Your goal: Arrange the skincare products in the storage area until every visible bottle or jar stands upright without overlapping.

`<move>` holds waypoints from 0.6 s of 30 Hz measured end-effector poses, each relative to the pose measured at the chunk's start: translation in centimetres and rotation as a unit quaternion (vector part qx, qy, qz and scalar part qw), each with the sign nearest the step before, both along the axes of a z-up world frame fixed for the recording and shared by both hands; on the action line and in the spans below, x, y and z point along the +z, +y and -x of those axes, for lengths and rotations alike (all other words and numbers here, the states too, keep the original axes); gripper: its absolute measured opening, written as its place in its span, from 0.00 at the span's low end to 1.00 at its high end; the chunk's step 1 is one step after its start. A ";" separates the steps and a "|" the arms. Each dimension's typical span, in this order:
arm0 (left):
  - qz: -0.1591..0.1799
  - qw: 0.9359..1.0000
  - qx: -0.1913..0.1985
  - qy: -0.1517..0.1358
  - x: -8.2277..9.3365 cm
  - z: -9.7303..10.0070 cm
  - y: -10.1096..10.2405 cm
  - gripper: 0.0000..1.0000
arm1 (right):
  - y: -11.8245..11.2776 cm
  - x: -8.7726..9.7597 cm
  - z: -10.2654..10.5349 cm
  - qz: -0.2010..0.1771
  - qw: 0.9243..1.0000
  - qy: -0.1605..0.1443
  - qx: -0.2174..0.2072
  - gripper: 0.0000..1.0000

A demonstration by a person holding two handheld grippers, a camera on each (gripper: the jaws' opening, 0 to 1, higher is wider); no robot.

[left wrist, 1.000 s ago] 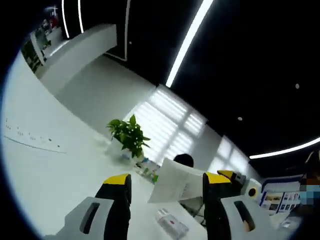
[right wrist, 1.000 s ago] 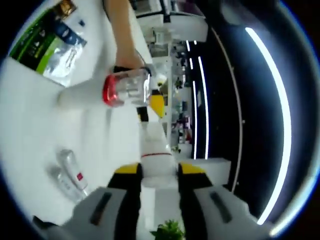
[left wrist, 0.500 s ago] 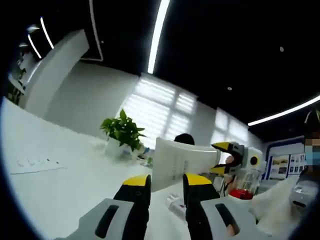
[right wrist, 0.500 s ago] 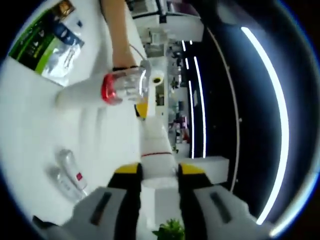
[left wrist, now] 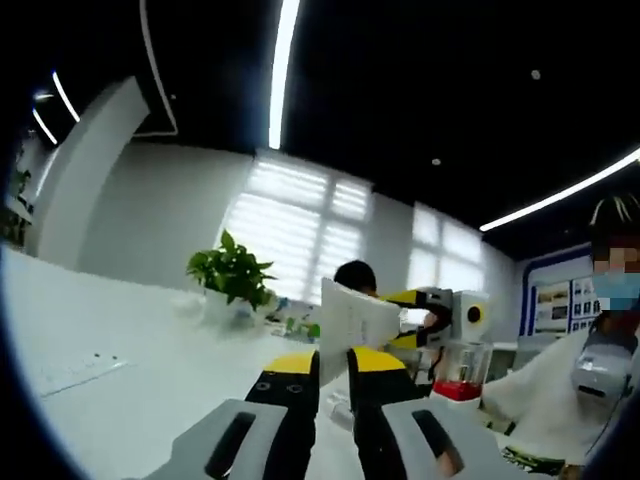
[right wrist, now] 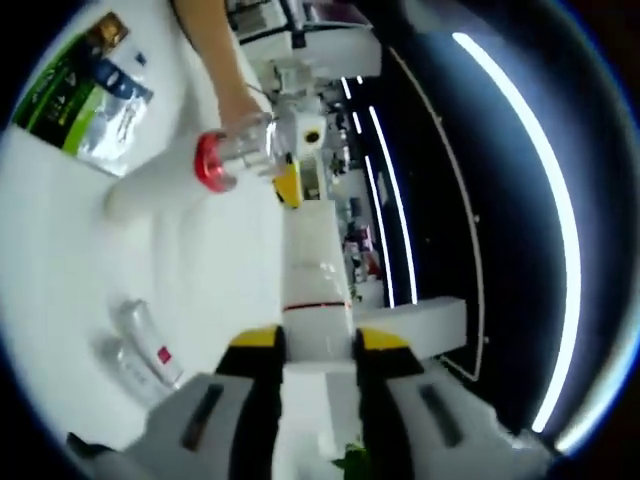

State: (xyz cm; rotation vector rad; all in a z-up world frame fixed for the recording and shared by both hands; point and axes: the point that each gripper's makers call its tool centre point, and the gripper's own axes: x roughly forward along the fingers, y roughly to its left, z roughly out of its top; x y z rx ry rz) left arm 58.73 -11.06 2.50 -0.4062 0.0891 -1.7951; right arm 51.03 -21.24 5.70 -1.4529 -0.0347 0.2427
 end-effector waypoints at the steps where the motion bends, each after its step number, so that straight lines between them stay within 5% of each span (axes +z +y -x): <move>1: 0.001 1.000 -0.002 -0.001 0.2 0.2 0.0 0.08 | -0.3 0.0 -0.1 -0.007 1.000 0.001 0.000 0.26; 5: 0.023 0.999 -0.023 0.002 1.9 1.7 -0.2 0.03 | -2.1 -0.3 -0.5 -0.023 1.000 -0.005 -0.015 0.26; 7: 0.006 0.999 -0.027 -0.025 1.8 2.5 -0.5 0.02 | -3.2 -0.9 -0.8 -0.050 0.999 0.009 -0.015 0.26; 12: -0.033 0.999 -0.016 -0.024 1.2 2.7 -1.0 0.02 | -4.2 -2.5 -1.7 -0.066 0.997 0.025 -0.017 0.26; 18: -0.041 0.998 -0.009 -0.039 1.7 3.1 -1.0 0.02 | -4.5 -4.1 -2.8 -0.113 0.992 0.058 -0.018 0.26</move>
